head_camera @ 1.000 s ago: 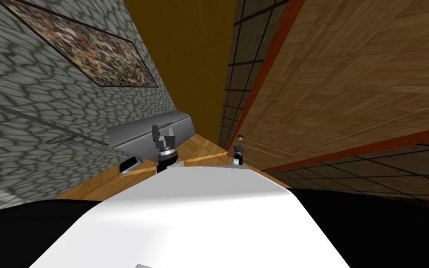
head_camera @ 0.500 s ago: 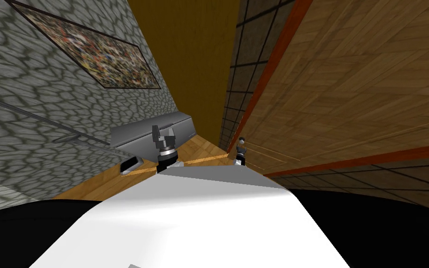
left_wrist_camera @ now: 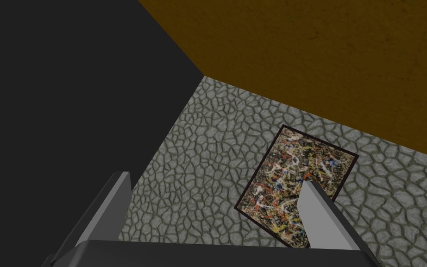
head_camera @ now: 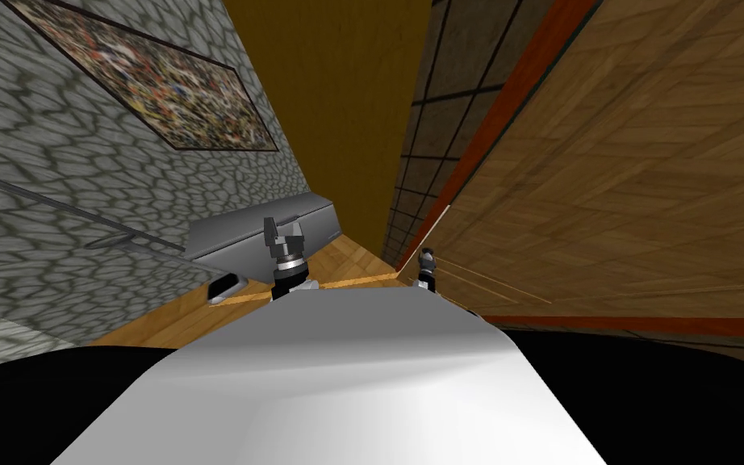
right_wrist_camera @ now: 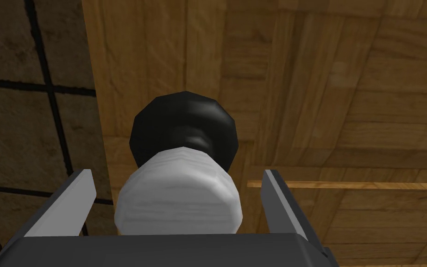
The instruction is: Pull the door open
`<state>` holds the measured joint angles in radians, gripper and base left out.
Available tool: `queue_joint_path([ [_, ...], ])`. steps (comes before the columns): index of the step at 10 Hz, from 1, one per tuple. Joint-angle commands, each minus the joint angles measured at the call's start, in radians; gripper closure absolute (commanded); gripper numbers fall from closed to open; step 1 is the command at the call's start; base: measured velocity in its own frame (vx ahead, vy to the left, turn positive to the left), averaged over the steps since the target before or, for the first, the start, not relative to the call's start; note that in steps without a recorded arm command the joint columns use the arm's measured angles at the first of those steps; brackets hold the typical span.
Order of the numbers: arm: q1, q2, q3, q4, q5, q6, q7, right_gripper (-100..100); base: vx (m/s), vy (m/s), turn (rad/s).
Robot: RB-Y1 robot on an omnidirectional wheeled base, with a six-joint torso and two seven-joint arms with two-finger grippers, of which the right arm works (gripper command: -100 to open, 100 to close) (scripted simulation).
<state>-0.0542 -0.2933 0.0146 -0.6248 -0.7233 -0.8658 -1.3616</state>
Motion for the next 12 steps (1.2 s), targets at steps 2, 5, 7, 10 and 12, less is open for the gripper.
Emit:
queue_joint_path([
  [2,0.0,0.0,0.0,0.0,0.0,0.0,0.0,100,0.029,-0.007,-0.008],
  [5,0.0,0.0,0.0,0.0,0.0,0.0,0.0,100,-0.019,0.001,0.007],
  [7,0.0,0.0,0.0,0.0,0.0,0.0,0.0,100,0.0,0.0,0.0],
  [10,0.009,-0.012,0.04,-0.014,0.019,0.004,-0.035,100,-0.184,-0.008,0.083],
  [12,0.014,-0.019,0.064,-0.023,0.03,0.006,-0.056,100,-0.219,-0.012,0.077],
])
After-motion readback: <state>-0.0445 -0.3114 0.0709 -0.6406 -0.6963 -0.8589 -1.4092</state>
